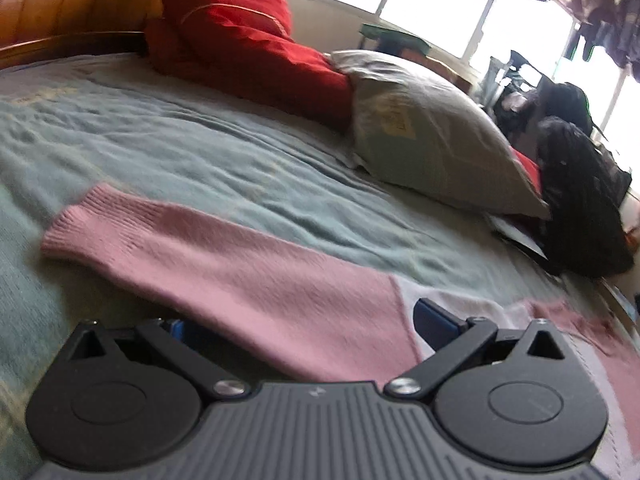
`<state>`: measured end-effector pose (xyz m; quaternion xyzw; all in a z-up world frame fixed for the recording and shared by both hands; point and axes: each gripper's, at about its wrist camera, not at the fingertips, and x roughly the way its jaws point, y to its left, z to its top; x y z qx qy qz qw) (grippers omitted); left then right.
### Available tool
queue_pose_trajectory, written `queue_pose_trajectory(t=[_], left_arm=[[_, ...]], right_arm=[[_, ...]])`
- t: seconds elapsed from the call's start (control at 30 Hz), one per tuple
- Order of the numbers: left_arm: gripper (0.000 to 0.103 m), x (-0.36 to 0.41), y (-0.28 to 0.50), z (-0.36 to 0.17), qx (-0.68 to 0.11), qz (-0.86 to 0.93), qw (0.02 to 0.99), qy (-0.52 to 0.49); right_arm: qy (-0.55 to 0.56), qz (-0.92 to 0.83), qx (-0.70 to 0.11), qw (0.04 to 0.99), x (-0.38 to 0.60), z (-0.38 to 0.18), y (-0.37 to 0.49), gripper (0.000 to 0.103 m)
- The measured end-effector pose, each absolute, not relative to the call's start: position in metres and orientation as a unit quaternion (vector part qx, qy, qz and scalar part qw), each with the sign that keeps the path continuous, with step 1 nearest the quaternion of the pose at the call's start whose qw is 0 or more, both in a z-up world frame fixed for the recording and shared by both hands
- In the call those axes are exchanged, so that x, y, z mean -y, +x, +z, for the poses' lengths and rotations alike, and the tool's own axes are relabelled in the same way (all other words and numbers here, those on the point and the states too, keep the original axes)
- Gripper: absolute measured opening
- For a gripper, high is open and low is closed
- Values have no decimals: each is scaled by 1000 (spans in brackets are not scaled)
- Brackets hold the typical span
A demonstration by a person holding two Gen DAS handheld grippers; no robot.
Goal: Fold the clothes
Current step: 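Grasp the pink sleeve cuff with the left tool, then lift the sleeve cuff up off the bed with the left tool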
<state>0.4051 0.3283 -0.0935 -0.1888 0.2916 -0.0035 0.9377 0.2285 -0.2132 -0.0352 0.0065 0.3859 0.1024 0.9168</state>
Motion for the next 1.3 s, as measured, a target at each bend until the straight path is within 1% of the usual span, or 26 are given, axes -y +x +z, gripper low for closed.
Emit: queue_pose_trajectory(t=[0.2,0.4,0.57,0.87,1.0,1.3], left_arm=[[102,-337,423,-94,-280,3,938,-202],[102,-339,414,-85,-246,-13,943,-224],[102,-331,411,-70,-230,-24,948,-219],[102,-297,404,-37,-213,-42,957,-193],[102,-276,401,-22,-210,-53,960,-179],[102,-224,400,17,-211,-69,962,-156]], right_arm=[[7,103,-384,917,212,-35,230,103],[9,105,-381,919,213,-34,230,103],[17,116,-386,915,211,-35,230,103],[16,176,-409,895,195,-30,218,103],[9,195,-402,895,191,-26,206,103],[22,197,-418,887,209,-29,190,103]])
